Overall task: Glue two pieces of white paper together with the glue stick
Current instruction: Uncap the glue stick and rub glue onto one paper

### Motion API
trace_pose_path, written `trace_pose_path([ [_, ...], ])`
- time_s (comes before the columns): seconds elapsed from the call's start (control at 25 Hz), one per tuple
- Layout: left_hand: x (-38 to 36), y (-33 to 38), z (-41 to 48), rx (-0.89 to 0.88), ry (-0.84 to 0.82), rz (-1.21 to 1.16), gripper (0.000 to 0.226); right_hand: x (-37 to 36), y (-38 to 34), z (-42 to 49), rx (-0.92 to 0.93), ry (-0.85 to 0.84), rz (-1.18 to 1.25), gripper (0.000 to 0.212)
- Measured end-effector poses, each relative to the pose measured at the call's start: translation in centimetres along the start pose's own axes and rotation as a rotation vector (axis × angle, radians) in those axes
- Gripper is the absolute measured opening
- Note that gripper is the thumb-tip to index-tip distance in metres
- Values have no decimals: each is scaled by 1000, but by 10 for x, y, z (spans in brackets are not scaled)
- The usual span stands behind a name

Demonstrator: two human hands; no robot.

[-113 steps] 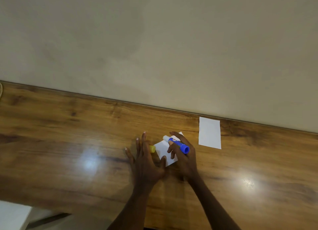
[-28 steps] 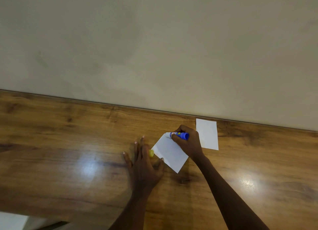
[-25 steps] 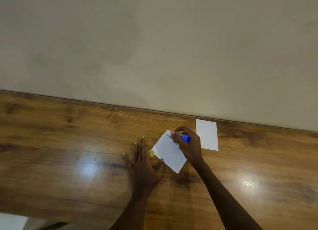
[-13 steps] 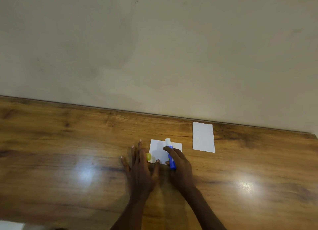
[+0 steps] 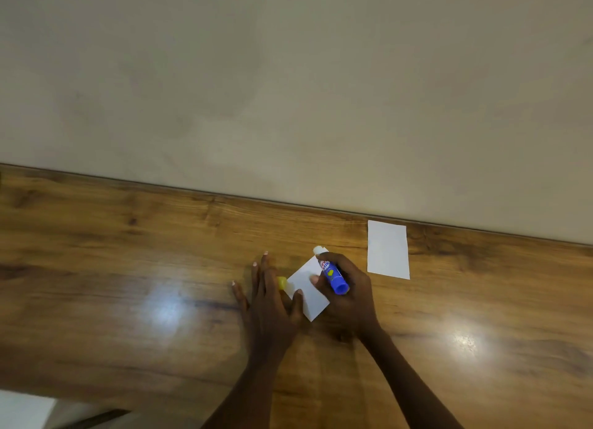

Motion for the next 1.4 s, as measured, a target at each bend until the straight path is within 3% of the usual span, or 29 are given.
trace_pose_path([
  [0.08, 1, 0, 0, 7, 6, -4, 80, -14, -2, -7, -172, 73, 284, 13],
  [0.12, 1, 0, 0, 7, 17, -13, 81, -19, -2, -8, -234, 63, 350, 14],
  [0.6, 4, 1, -2, -21, 16, -16, 80, -19, -4, 1, -88, -244, 35, 12],
  [0.96, 1, -2, -1, -8, 22, 29, 82, 24, 13, 33, -145, 34, -50, 13],
  [1.2, -1, -3, 0, -4, 33, 40, 82, 24, 18, 34, -194, 72, -79, 17],
  [1.4, -2, -4, -1, 1, 35, 41, 82, 18, 11, 2, -112, 259, -56, 36],
])
Point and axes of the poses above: each hand's wrist, its own z-axis towards the middle knuckle, its own x-axis out of the back of the hand, y = z × x, the point moved 2 cm from there along z, towards the middle knuckle, and after that the axes turned 11 degrees about -z, right-handed, at the moved point
